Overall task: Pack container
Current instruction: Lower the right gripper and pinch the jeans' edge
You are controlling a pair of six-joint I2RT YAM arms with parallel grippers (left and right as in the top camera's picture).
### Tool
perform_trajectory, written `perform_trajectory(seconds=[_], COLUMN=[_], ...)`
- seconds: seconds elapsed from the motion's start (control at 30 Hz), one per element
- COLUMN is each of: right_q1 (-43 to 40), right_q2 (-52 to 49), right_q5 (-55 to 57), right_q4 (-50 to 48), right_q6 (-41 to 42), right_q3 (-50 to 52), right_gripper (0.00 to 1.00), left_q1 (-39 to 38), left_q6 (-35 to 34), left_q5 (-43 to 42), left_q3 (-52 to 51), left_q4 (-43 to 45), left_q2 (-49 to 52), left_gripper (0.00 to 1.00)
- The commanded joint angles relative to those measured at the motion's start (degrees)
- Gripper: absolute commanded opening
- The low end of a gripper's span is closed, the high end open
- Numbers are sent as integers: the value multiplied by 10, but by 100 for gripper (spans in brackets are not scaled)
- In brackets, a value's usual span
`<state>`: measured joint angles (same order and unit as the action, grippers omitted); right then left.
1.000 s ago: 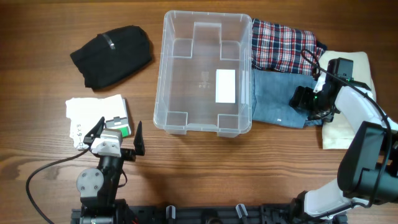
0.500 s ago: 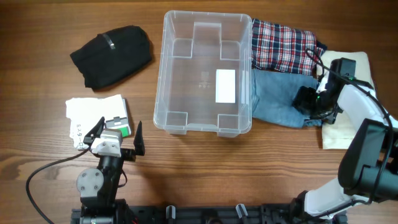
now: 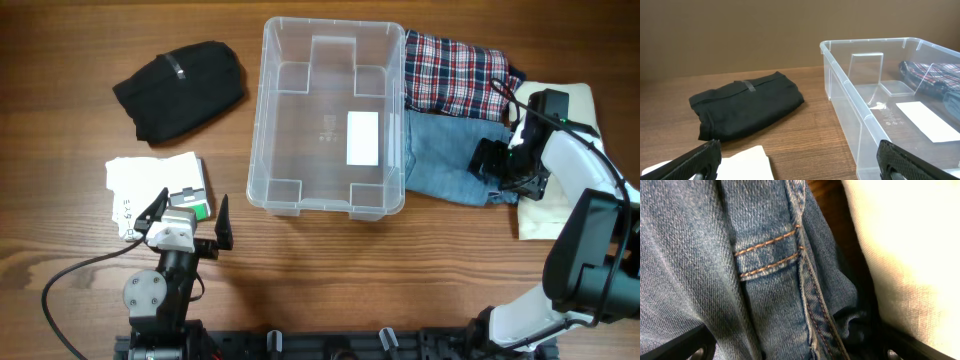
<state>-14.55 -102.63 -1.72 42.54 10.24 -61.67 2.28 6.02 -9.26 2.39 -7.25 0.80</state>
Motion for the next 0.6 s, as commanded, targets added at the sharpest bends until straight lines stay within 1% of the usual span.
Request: perform_trajectory(seconds=[0.0, 0.17, 0.27, 0.43, 0.5, 0.53, 0.57], right_q1=[-9, -35, -50, -52, -52, -52, -52], right_q2=[-22, -22, -22, -21, -21, -21, -21], right_q5=[96, 124, 161, 173, 169, 138, 84], right_q4=[-15, -24, -21, -22, -24, -29, -34], right_q6=[2, 9, 50, 49, 46, 24, -7], right_q3=[25, 32, 32, 32, 32, 32, 32], right_gripper=[100, 100, 100, 100, 100, 100, 100], left_q1=[-3, -3, -3, -3, -3, -3, -3], left_q6=[11, 11, 11, 11, 11, 11, 11], left_q5=[3, 3, 3, 3, 3, 3, 3], left_q3=[-5, -5, -5, -5, -5, -5, -5], left_q4=[2, 2, 2, 2, 2, 2, 2], left_q2=[-3, -3, -3, -3, -3, -3, -3], left_gripper=[100, 100, 100, 100, 100, 100, 100])
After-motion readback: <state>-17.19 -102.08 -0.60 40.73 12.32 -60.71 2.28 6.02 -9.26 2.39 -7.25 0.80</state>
